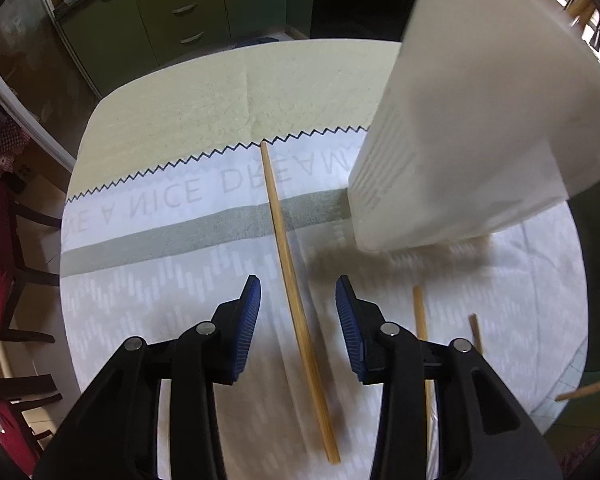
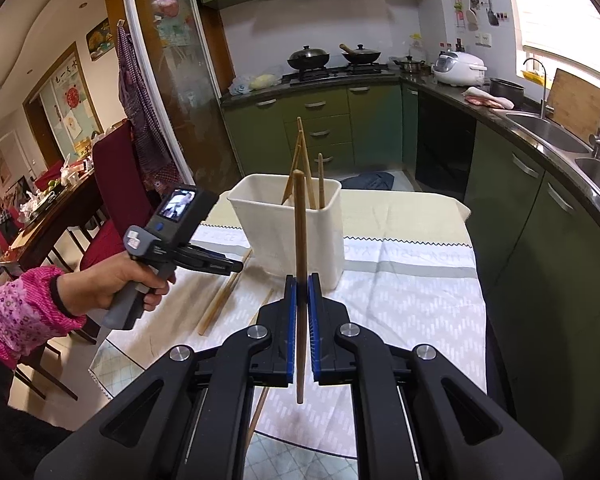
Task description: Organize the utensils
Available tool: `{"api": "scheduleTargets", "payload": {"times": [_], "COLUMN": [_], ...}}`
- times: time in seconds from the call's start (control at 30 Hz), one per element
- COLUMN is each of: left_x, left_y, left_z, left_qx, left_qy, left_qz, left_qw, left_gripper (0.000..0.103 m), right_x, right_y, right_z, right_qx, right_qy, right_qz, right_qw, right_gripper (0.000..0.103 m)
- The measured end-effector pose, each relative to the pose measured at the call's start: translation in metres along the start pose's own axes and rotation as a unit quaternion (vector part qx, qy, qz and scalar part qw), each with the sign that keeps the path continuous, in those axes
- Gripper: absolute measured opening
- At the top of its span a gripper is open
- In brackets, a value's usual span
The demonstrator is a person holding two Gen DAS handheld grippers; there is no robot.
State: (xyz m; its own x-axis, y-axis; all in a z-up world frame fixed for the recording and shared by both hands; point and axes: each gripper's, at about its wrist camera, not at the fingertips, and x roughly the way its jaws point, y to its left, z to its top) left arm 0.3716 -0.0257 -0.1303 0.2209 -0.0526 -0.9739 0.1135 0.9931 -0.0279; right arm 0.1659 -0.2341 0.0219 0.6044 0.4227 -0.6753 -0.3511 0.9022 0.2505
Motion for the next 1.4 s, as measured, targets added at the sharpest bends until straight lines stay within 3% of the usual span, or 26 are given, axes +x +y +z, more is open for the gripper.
{"api": "scheduleTargets", "payload": {"times": [0.2,0.3,0.4,0.47,0.67,0.93,1.3,1.4], "left_x": [0.02,0.021,0.02,0.01,-0.051,-0.136,-0.204,-0.234], "left_y": [-0.001,0.0,0.005,0.012,0.034,0.033,0.001,-0.012], "left_z": [0.0,0.0,-0.004,-0.009,-0.034,-0.064,-0.054,-0.04], "left_qx": [-0.001,-0.005,-0.012,-0.018,-0.035,-0.036,-0.003,0.006], "left_qy": [0.006,0.002,0.002,-0.019,-0.115,-0.198,-0.25,-0.278], "left_qz": [0.007,0.015,0.004,0.001,-0.01,-0.043,-0.064,-0.073], "left_qw": [1.0,0.9999,0.9999,0.9996,0.9927,0.9786,0.9662,0.9578], "left_gripper": [0.028,0.01,0.006,0.006,0.006,0.006,0.006,0.006], "right_x": [-0.007,-0.009,-0.01,-0.009,-0.004,0.002,-0.012,-0.022], "right_y": [-0.005,-0.005,-0.005,-0.005,-0.002,0.014,0.029,0.029], "right_z": [-0.004,-0.006,-0.007,-0.005,-0.003,0.008,0.039,0.057], "right_qx": [0.008,0.011,0.012,0.012,0.006,-0.009,-0.029,-0.031], "right_qy": [-0.002,-0.002,-0.003,-0.004,-0.003,-0.008,-0.041,-0.066], "right_qz": [-0.007,-0.008,-0.007,-0.004,0.005,0.013,0.015,0.016], "right_qw": [1.0,1.0,1.0,1.0,1.0,1.0,0.999,0.997], "right_gripper": [0.007,0.007,0.007,0.007,0.007,0.007,0.007,0.007]}}
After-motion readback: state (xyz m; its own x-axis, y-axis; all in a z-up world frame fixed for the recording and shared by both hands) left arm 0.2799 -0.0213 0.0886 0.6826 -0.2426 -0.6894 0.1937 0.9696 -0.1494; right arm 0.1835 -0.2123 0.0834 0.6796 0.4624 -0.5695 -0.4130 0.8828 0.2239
